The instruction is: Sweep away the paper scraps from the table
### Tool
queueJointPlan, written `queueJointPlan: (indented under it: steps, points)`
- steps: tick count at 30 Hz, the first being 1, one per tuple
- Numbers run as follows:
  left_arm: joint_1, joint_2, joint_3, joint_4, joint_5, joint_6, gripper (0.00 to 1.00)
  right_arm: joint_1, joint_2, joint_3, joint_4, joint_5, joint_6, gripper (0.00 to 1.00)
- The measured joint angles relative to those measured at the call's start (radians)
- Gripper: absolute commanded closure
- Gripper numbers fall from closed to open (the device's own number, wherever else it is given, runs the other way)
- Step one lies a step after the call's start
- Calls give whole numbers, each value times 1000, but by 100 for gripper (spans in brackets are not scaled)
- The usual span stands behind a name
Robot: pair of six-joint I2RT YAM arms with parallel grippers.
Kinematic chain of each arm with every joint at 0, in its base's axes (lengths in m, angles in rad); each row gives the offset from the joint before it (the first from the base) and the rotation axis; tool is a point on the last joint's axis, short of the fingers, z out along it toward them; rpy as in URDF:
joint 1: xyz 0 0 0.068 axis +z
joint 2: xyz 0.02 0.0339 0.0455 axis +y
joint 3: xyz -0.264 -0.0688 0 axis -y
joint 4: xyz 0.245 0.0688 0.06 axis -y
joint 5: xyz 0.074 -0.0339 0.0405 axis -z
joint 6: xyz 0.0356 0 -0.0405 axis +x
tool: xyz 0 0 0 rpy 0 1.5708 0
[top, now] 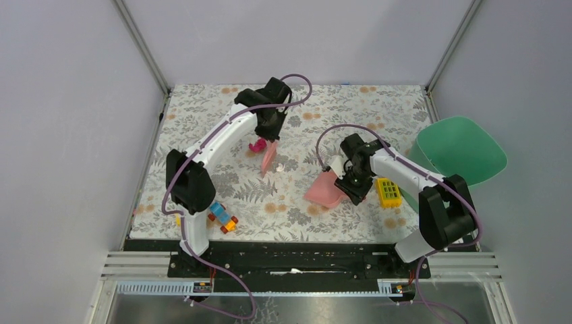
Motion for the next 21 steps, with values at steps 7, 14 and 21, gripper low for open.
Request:
queueJointPlan:
  steps: [7, 14, 21]
  points:
    - [-7, 29, 19, 3, 86, -3, 100, 31, 45, 2, 24, -1, 15, 100]
    - [-11, 52, 23, 59, 401, -56, 100, 55, 84, 54, 30, -6, 23, 100]
    - [-31, 52, 24, 96, 560, -102, 100, 60, 85, 57, 46, -31, 23, 100]
